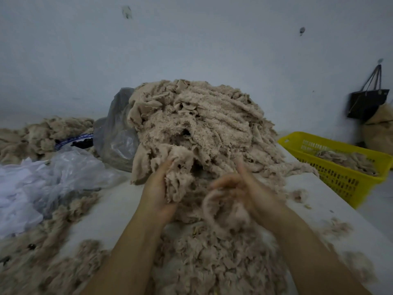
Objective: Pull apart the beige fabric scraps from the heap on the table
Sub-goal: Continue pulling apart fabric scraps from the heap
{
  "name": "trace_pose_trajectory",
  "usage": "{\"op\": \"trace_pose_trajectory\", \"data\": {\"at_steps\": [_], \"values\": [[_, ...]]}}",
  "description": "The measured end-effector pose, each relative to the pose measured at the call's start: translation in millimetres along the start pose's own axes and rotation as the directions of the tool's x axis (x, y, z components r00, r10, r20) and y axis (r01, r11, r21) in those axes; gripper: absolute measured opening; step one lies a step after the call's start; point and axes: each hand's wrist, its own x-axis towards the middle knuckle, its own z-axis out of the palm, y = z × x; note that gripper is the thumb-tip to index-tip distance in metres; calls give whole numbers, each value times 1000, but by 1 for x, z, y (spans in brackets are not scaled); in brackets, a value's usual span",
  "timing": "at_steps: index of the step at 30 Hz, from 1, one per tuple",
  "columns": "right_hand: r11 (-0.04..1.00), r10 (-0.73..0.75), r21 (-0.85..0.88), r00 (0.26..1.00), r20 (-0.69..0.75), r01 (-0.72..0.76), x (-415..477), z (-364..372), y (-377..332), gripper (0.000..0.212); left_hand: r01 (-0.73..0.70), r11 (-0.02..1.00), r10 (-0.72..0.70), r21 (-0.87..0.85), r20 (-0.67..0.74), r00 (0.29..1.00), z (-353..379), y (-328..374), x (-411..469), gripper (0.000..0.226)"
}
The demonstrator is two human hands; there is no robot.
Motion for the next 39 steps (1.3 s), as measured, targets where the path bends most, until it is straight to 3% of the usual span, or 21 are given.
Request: {"op": "trace_pose_trajectory", "data": {"at_steps": [2, 4, 6, 10, 12, 15, 19, 21, 23, 25, 26, 27, 29, 30, 31, 32, 33, 34, 36, 38, 39], "values": [[981, -49, -191, 986, -161, 18, 3, 14, 4, 75, 2, 996, -6, 94, 34, 999, 2, -1, -3, 43], [994, -71, -98, 973, -217, 51, 6, 22, 5, 73, -20, 968, 5, 249, 58, 998, 3, -4, -6, 41], [998, -58, -3, 981, -183, 59, 8, 25, 6, 76, -45, 903, 18, 428, 67, 998, 7, -9, -10, 28], [995, -78, -86, 968, -238, 59, 9, 27, 7, 58, -87, 782, 24, 617, 110, 994, 11, -21, -12, 13], [991, -92, -121, 930, -357, 51, 10, 25, 5, 39, -77, 780, 45, 621, 68, 997, 12, -21, -10, 16], [996, -80, -80, 904, -420, 51, 10, 21, 3, 33, -43, 823, 81, 567, -42, 996, 11, -18, -8, 20], [998, -61, -38, 945, -321, 52, 9, 23, 4, 15, -15, 869, 96, 495, -139, 986, 11, -18, -5, 22], [997, -37, -79, 974, -225, 20, 9, 26, 6, 30, -2, 851, 112, 526, -178, 978, 10, -24, -2, 47], [962, 3, -269, 991, -133, -39, 7, 32, 8, 32, 0, 835, 76, 551, -115, 990, 10, -30, -1, 69], [923, 3, -382, 994, -107, -44, 5, 36, 15, 18, -16, 836, -17, 548, 54, 998, 12, -35, -1, 66], [935, -48, -354, 992, -117, 4, 5, 37, 18, 9, -18, 829, -55, 559, 113, 992, 10, -36, 1, 70], [954, -94, -296, 981, -167, 41, 5, 33, 19, 16, -43, 814, -63, 579, 163, 985, 7, -35, 2, 70], [990, -140, -33, 921, -363, 138, 5, 21, 7, 18, -123, 764, 17, 633, 171, 985, 2, -30, 7, 59], [959, -161, 136, 872, -461, 249, 3, 10, -4, 19, -148, 707, 93, 691, 117, 989, -1, -25, 9, 53], [860, -169, 320, 814, -557, 397, 1, -4, -13, 12, -156, 629, 171, 761, 59, 983, -5, -21, 10, 44], [709, -112, 476, 750, -652, 520, -1, -17, -21, 17, -155, 521, 235, 839, 34, 971, -8, -19, 12, 34], [617, -6, 536, 685, -729, 576, 0, -28, -21, 38, -156, 396, 253, 905, 56, 966, -12, -19, 12, 27], [619, 107, 561, 648, -754, 551, 0, -33, -20, 51, -158, 272, 218, 949, 99, 971, -15, -20, 13, 23], [772, 228, 524, 613, -756, 359, 5, -31, -5, 40, -175, 62, 55, 983, 172, 984, -18, -25, 14, 21], [926, 172, 352, 676, -716, 138, 9, -17, 5, 21, -220, -173, -80, 960, 209, 975, -20, -31, 13, 27], [977, 91, 204, 734, -673, 65, 12, -10, 8, 18, -247, -226, -94, 942, 231, 968, -20, -34, 13, 32]]}}
